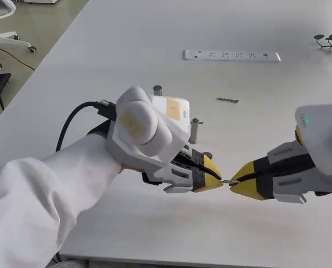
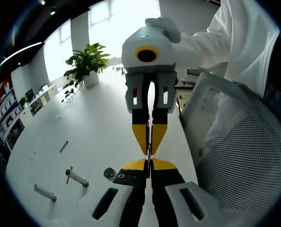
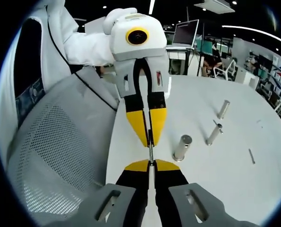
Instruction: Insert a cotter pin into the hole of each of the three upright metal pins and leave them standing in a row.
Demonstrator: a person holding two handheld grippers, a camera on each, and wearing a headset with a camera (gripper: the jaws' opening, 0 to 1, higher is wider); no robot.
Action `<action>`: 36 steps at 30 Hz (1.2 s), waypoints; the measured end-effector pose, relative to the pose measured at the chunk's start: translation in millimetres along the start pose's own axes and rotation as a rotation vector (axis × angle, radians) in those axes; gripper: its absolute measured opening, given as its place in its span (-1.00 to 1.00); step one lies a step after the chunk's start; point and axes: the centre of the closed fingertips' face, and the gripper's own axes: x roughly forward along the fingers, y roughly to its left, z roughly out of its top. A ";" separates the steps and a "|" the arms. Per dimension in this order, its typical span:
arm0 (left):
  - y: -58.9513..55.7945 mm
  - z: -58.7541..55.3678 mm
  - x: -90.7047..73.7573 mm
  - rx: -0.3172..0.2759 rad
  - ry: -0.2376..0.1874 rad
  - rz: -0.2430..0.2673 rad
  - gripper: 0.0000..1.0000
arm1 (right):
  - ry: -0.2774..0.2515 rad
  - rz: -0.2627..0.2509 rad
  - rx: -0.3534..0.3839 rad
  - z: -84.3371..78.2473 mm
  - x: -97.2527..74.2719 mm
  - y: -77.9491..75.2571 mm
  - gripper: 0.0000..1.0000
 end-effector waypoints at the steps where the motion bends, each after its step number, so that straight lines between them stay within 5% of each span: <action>1: -0.2 0.0 0.2 0.010 0.004 -0.001 -0.99 | 0.002 0.002 0.001 -1.0 -0.1 -0.2 -1.00; 13: 2.6 -0.8 0.4 -0.027 -0.012 0.014 -0.95 | -0.011 -0.003 0.025 -1.0 -1.2 -2.6 -1.00; 17: 13.5 -5.6 -2.0 -0.063 -0.019 0.071 -0.50 | -0.022 -0.031 0.034 0.4 -3.3 -8.9 -1.00; 20: 29.2 -14.1 -5.5 -0.094 -0.007 0.157 -0.49 | -0.002 -0.059 0.048 -5.2 -4.8 -16.1 -1.00; 24: 48.4 -21.1 -10.0 -0.164 -0.025 0.272 -0.24 | 0.020 -0.086 0.064 -11.4 -5.4 -24.5 -1.00; 30: 52.4 -31.5 -1.4 -0.334 -0.089 0.284 -0.30 | 0.056 -0.123 0.074 -19.5 -4.6 -36.2 -1.00; 36: 49.6 -49.2 13.8 -0.382 -0.082 0.264 -0.20 | 0.067 -0.124 0.085 -21.7 -3.6 -40.7 -1.00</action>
